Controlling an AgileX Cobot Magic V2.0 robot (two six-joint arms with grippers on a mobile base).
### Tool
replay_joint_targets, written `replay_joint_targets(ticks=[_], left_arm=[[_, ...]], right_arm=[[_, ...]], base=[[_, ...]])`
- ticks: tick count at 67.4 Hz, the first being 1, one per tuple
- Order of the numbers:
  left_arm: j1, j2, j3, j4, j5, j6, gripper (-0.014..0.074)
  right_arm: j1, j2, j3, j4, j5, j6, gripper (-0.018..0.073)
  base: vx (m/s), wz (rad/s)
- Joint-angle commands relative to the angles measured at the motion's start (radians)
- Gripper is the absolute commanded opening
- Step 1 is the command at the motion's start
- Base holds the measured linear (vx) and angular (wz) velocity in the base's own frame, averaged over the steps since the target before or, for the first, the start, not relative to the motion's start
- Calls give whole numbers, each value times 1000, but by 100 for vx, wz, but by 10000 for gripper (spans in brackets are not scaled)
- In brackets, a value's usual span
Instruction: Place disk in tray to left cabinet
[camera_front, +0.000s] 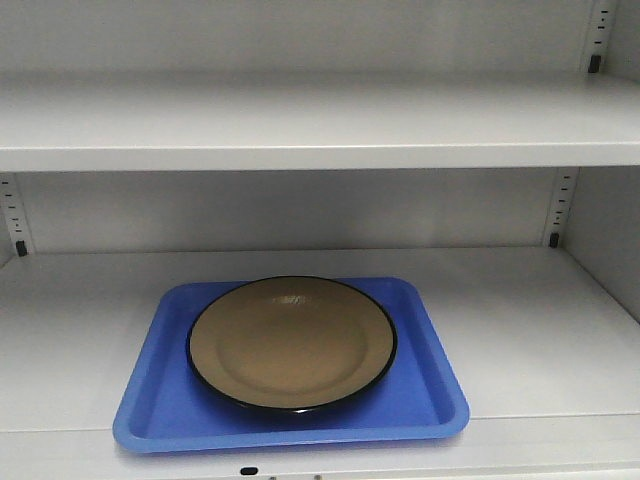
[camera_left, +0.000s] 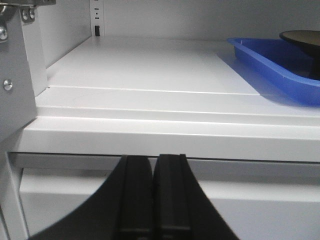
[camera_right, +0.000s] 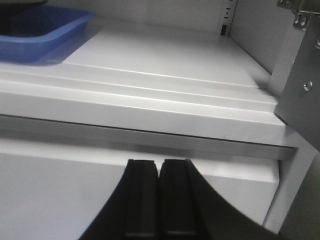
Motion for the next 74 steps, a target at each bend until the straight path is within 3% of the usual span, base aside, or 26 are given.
replay_joint_targets(ticks=[1,28,74], left_arm=[[4,0,19,1,-85,1,-6],[4,-2,19,1,-85,1,-6],[4,-2,19,1,-85,1,-6]], right_arm=[[-4,-12,22,-13,-131,57,-8],[-62,-15,22,36,-126,64,-6],[-62,-15,22,36,-126,63,-6]], base=[[0,1],[0,0],[0,0]])
